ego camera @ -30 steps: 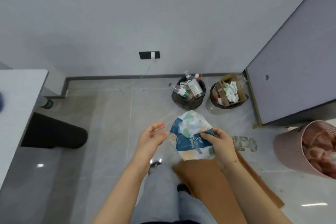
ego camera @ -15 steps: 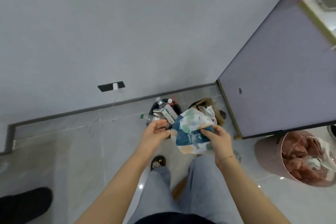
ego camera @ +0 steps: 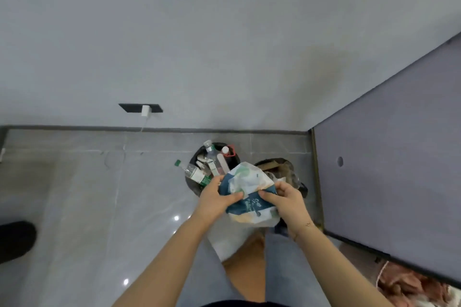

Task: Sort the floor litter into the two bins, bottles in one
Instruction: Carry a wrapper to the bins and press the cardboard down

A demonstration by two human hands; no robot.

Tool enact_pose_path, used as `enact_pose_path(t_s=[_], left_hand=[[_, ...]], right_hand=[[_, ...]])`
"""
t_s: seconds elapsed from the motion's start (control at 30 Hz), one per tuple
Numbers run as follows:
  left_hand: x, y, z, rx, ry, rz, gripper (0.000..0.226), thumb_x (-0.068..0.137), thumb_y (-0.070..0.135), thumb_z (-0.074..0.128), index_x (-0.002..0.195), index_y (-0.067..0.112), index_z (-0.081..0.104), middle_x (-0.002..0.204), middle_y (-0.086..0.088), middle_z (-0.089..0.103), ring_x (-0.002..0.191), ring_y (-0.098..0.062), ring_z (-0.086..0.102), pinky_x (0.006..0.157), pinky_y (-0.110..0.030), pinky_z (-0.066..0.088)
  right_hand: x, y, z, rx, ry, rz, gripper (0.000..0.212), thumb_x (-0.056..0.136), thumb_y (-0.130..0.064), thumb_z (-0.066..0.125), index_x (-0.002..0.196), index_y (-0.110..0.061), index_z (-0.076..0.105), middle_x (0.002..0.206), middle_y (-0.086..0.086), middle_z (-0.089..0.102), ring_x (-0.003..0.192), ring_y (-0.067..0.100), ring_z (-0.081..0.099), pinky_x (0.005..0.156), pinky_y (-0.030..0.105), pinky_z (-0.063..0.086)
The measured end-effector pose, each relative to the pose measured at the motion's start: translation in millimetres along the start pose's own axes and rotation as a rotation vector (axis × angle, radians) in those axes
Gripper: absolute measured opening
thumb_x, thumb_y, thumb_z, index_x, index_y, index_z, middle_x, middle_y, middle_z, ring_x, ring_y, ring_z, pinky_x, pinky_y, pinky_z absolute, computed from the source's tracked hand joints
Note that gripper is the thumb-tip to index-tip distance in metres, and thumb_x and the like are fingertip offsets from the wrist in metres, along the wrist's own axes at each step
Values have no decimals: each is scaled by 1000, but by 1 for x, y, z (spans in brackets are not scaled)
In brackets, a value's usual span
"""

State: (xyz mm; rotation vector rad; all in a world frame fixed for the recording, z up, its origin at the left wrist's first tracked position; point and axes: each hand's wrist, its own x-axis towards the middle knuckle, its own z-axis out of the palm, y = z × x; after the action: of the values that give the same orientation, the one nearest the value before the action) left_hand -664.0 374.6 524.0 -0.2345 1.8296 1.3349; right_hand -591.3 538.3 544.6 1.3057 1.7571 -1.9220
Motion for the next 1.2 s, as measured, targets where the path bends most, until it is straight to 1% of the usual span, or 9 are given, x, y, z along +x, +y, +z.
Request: enact_pose_path(t_s=[0.17, 0.3, 0.43, 0.53, 0.63, 0.8, 0.97, 1.1, 1.2], left_hand=[[39, -24, 48, -259, 327, -132, 31, 80, 5, 74, 108, 7, 59, 105, -11, 68, 89, -22, 66, 72, -26, 57], [78, -50, 81, -504, 553, -246, 29, 83, 3, 70, 110, 3, 60, 101, -13, 69, 83, -23, 67, 60, -22, 56], [141, -100, 108, -731, 646, -342, 35, 84, 8, 70, 117, 3, 60, 106, -15, 69, 92, -30, 68, 73, -35, 56], [183, -139, 125, -802, 693, -403, 34, 84, 9, 71, 116, 3, 60, 105, -14, 69, 89, -28, 68, 74, -35, 56], [218, -176, 140, -816, 709, -458, 43, 73, 17, 80, 111, 7, 63, 106, -13, 69, 93, -29, 68, 86, -42, 56], [242, -228, 158, -726, 697, -531, 61, 63, 30, 82, 117, 10, 62, 110, -12, 67, 98, -29, 67, 90, -46, 54], [243, -235, 157, -688, 718, -530, 61, 67, 29, 81, 121, 8, 59, 114, -13, 65, 99, -28, 66, 90, -45, 55], [237, -217, 160, -597, 699, -497, 47, 77, 23, 78, 117, 7, 60, 108, -11, 67, 97, -27, 66, 88, -42, 55], [240, -210, 170, -441, 669, -442, 33, 82, 16, 74, 111, 5, 61, 98, -7, 67, 88, -21, 65, 79, -34, 55]], right_hand=[[93, -13, -55, -295, -267, -29, 11, 87, -10, 66, 98, -13, 66, 88, 1, 67, 77, 11, 62, 62, 21, 50], [172, 11, -114, -445, 22, -51, 11, 89, -13, 58, 98, -17, 64, 101, 3, 65, 92, 19, 60, 77, 32, 51], [231, 89, -135, -742, -102, 107, 66, 82, -21, 70, 139, -12, 37, 134, 7, 48, 118, 23, 50, 94, 31, 42], [263, 147, -141, -741, -126, 186, 93, 73, -31, 78, 147, -14, 24, 142, 7, 45, 126, 25, 47, 104, 42, 42], [289, 176, -138, -748, -18, 209, 72, 79, -35, 71, 140, -14, 39, 134, 9, 53, 119, 28, 53, 99, 42, 45], [305, 201, -134, -903, -71, 144, 33, 94, -37, 52, 120, -18, 58, 113, 9, 64, 102, 31, 59, 87, 38, 49], [300, 202, -151, -890, 60, 128, 26, 97, -26, 45, 94, -7, 63, 86, 10, 62, 82, 29, 58, 72, 33, 47], [292, 198, -186, -606, 154, 258, 5, 91, -14, 58, 90, -12, 62, 95, 15, 63, 97, 36, 61, 79, 36, 48], [283, 181, -208, -345, 216, 359, 27, 92, -4, 55, 119, -2, 57, 119, 17, 59, 111, 35, 56, 88, 37, 46]])
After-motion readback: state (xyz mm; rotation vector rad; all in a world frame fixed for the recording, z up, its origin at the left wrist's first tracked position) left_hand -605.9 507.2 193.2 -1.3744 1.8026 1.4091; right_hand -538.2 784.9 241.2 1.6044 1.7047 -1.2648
